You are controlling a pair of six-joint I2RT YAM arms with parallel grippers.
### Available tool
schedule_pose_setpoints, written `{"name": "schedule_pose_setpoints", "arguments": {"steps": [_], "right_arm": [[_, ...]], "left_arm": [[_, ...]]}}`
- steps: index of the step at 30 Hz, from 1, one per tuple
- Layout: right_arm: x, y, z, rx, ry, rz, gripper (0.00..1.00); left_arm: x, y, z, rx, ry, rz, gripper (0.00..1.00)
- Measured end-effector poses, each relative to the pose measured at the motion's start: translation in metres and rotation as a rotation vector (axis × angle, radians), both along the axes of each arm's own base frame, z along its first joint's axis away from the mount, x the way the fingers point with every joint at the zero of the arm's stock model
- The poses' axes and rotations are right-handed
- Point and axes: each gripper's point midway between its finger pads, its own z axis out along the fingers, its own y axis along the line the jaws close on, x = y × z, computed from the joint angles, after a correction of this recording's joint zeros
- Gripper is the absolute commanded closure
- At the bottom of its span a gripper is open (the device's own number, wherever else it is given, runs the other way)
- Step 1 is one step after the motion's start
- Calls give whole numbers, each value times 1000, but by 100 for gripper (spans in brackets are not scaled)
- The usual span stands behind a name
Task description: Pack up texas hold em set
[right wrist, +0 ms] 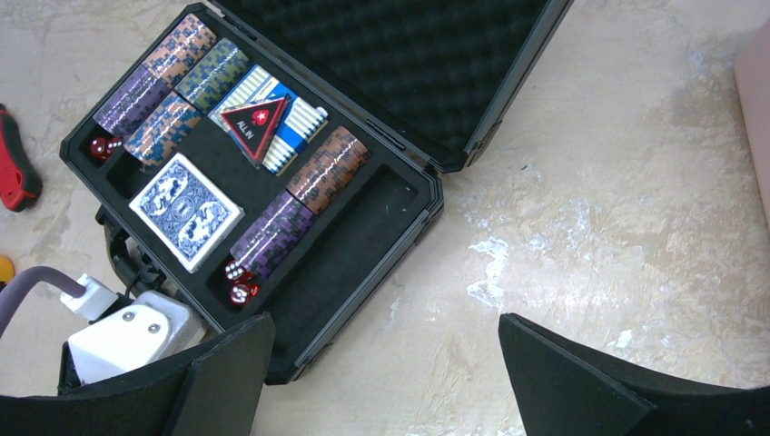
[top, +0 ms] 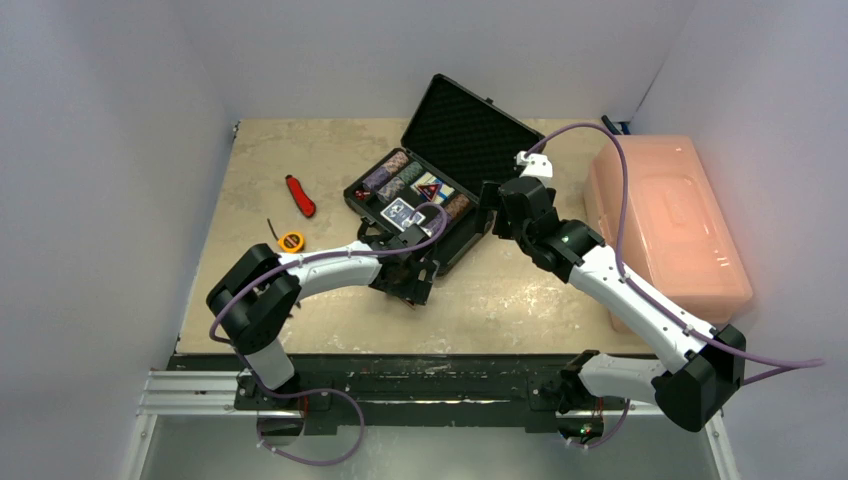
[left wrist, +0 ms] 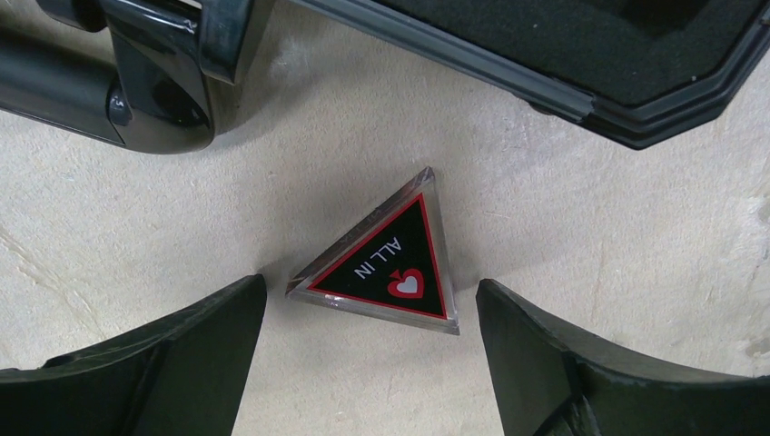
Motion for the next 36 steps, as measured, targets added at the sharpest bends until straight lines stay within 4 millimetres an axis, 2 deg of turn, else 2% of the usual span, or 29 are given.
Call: {"name": "schedule_pose_setpoints", "arguments": {"steps": [20, 36], "right_arm": [[0, 0, 0, -1, 0, 1, 1], [0, 0, 0, -1, 0, 1, 1]], "left_arm": [[1, 1, -5, 47, -1, 7, 28], [0, -6, -5, 52, -14, -11, 39]]}}
